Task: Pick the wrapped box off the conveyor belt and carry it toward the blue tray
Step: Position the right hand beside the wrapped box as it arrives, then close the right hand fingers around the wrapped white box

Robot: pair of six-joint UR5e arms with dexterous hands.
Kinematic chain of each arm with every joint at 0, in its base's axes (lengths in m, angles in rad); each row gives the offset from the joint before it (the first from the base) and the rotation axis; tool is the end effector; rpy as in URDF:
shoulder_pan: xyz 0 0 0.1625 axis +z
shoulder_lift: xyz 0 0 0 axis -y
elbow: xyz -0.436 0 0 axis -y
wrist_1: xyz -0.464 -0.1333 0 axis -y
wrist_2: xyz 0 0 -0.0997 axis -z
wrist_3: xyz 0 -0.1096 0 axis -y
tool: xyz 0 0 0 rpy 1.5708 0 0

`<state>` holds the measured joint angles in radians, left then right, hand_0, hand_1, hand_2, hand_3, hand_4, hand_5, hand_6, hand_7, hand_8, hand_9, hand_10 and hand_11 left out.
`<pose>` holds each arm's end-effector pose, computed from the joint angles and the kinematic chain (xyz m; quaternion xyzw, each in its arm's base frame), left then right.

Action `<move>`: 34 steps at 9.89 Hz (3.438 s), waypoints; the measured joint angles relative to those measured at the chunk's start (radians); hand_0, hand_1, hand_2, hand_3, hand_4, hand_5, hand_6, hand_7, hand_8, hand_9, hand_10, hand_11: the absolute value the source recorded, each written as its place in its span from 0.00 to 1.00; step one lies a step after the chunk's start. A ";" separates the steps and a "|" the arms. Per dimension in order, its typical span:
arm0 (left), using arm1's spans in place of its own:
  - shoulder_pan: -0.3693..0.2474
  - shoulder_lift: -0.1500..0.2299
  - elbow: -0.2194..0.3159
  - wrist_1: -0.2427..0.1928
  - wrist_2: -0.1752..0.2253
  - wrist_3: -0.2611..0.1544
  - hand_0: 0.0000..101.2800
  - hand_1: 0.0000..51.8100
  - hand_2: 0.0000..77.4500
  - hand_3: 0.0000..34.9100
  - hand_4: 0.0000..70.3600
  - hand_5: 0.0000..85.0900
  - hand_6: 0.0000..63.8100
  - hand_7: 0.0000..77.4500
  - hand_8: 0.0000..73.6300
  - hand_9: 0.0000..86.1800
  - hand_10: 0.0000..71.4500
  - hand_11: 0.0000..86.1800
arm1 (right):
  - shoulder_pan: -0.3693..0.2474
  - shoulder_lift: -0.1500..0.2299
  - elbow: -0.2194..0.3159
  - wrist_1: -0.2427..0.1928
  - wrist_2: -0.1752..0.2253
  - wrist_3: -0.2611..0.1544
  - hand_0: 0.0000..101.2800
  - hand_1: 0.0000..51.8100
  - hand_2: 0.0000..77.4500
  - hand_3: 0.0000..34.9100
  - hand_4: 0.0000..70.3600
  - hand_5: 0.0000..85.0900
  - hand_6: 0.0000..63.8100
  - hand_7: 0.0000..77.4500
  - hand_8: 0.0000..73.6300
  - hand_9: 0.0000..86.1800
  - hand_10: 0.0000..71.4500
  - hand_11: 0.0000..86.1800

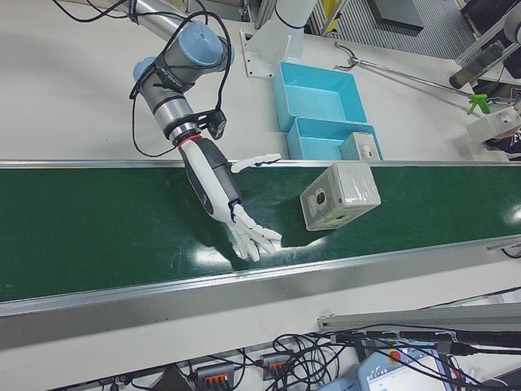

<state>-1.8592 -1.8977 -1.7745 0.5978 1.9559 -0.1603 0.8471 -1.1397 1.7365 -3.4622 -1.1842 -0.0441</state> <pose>-0.2689 -0.5824 0.4469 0.0966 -0.6779 0.7281 0.0321 -0.3266 -0.6333 0.3661 -0.1517 -0.7767 0.6061 0.0796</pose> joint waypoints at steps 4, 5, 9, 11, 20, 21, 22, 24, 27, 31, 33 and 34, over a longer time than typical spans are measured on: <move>0.000 0.000 0.000 0.000 0.000 0.000 0.00 0.00 0.01 0.00 0.00 0.01 0.01 0.01 0.01 0.00 0.01 0.01 | 0.000 0.000 -0.001 0.000 0.000 0.000 0.48 0.31 0.13 0.00 0.13 0.20 0.04 0.03 0.01 0.04 0.00 0.01; 0.000 0.000 0.000 0.000 0.000 0.000 0.00 0.00 0.01 0.00 0.00 0.01 0.01 0.01 0.01 0.00 0.01 0.01 | 0.000 0.000 -0.001 0.000 0.000 0.000 0.48 0.31 0.13 0.00 0.13 0.20 0.04 0.03 0.01 0.04 0.00 0.01; 0.000 0.000 0.000 0.000 0.000 0.000 0.00 0.00 0.01 0.00 0.00 0.01 0.01 0.01 0.01 0.00 0.01 0.01 | 0.000 0.000 -0.006 0.000 0.000 0.000 0.48 0.31 0.13 0.00 0.12 0.20 0.04 0.03 0.01 0.04 0.00 0.01; 0.000 0.000 0.000 0.000 0.000 0.000 0.00 0.00 0.01 0.00 0.00 0.01 0.01 0.01 0.01 0.00 0.01 0.01 | -0.002 0.000 -0.009 0.000 0.000 0.000 0.48 0.31 0.13 0.00 0.12 0.20 0.04 0.03 0.01 0.04 0.00 0.01; 0.000 0.000 0.000 0.000 0.000 0.000 0.00 0.00 0.01 0.00 0.00 0.01 0.01 0.01 0.01 0.00 0.01 0.01 | -0.008 0.001 -0.029 0.002 0.001 0.000 0.48 0.31 0.14 0.00 0.13 0.20 0.04 0.04 0.01 0.04 0.00 0.01; 0.000 0.000 0.000 0.000 0.000 0.000 0.00 0.00 0.01 0.00 0.00 0.01 0.01 0.01 0.01 0.00 0.01 0.01 | -0.009 0.001 -0.030 0.002 0.001 0.000 0.48 0.31 0.14 0.00 0.15 0.20 0.04 0.04 0.01 0.04 0.00 0.01; 0.000 0.000 0.000 0.000 0.000 0.000 0.00 0.00 0.01 0.00 0.00 0.01 0.01 0.01 0.01 0.00 0.01 0.01 | -0.009 0.001 -0.030 0.002 0.001 0.000 0.48 0.31 0.14 0.00 0.15 0.20 0.04 0.04 0.01 0.04 0.00 0.01; 0.000 0.000 0.000 0.000 0.000 0.000 0.00 0.00 0.01 0.00 0.00 0.01 0.01 0.01 0.01 0.01 0.01 0.01 | -0.009 0.001 -0.031 0.001 0.002 0.000 0.47 0.32 0.16 0.00 0.15 0.24 0.06 0.06 0.01 0.04 0.00 0.01; 0.000 0.000 0.000 0.000 0.000 0.000 0.00 0.00 0.01 0.00 0.00 0.01 0.01 0.01 0.01 0.01 0.01 0.01 | -0.010 0.004 -0.030 -0.004 -0.001 -0.001 0.49 0.39 0.29 0.00 0.17 0.46 0.21 0.24 0.16 0.19 0.00 0.01; 0.000 0.000 0.000 0.000 0.000 0.000 0.00 0.00 0.01 0.00 0.00 0.01 0.01 0.01 0.01 0.00 0.01 0.01 | 0.031 0.049 -0.003 -0.066 -0.058 -0.001 0.56 0.23 0.39 0.00 0.26 0.65 0.50 0.39 0.44 0.42 0.02 0.25; 0.000 0.000 0.000 0.000 0.000 0.000 0.00 0.00 0.01 0.00 0.00 0.01 0.01 0.01 0.01 0.01 0.01 0.01 | 0.043 0.105 0.018 -0.077 -0.110 -0.001 0.55 0.19 0.39 0.03 0.31 0.80 0.62 0.44 0.56 0.49 0.28 0.58; 0.000 0.000 0.000 0.000 0.000 0.000 0.00 0.00 0.01 0.00 0.00 0.01 0.01 0.01 0.01 0.01 0.01 0.01 | 0.027 0.144 0.020 -0.081 -0.138 -0.001 0.55 0.19 0.39 0.03 0.31 0.80 0.62 0.44 0.56 0.49 0.28 0.58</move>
<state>-1.8591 -1.8977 -1.7745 0.5978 1.9559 -0.1603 0.8740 -0.9959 1.7563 -3.5436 -1.3224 -0.0449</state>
